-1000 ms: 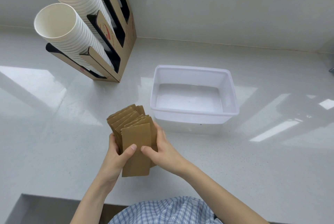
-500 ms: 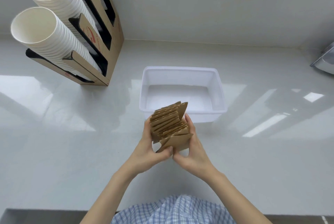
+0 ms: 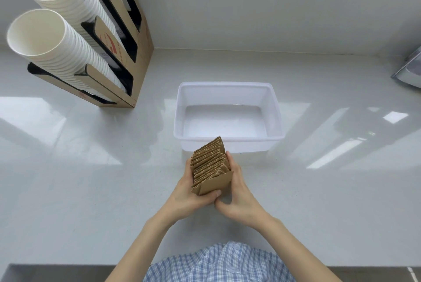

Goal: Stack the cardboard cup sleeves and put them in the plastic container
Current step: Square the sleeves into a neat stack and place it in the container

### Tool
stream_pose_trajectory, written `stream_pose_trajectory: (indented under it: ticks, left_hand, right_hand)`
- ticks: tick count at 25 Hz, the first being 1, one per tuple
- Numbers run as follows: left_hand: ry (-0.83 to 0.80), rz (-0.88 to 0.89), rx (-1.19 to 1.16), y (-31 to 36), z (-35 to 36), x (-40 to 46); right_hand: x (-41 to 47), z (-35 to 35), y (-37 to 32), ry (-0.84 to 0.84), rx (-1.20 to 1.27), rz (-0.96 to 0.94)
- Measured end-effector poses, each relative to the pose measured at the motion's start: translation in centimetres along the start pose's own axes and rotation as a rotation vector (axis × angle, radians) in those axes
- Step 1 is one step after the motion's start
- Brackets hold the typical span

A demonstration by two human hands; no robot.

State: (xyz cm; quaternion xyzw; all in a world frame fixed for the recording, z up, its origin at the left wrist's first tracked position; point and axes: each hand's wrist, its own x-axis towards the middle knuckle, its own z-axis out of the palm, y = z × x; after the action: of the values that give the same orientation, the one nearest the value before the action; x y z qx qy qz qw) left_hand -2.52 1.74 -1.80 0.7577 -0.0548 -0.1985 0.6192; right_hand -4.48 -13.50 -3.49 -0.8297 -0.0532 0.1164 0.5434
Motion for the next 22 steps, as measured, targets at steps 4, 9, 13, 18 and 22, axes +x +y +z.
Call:
stream_pose_trajectory:
  ticks: [4,9,13,18,22]
  left_hand:
    - [0.119,-0.013,-0.074,-0.3,0.1,-0.2]
    - [0.204,-0.028,-0.283,-0.1,-0.3,-0.7]
    - [0.231,-0.054,-0.399,0.0,0.7,-0.7]
    - [0.163,-0.051,-0.392,-0.1,0.7,-1.1]
    - [0.194,0.003,-0.387,0.1,-0.4,-1.1]
  right_hand:
    - [-0.2,-0.3,-0.2,-0.005,0.011,0.029]
    - [-0.5,-0.6,-0.4,0.048,0.312,0.190]
    - [-0.3,-0.1,-0.4,0.042,0.548,0.233]
    - [-0.4,-0.5,-0.3,0.005,0.586,0.189]
    - [-0.7,-1.4,0.0,-0.042,0.555,0.209]
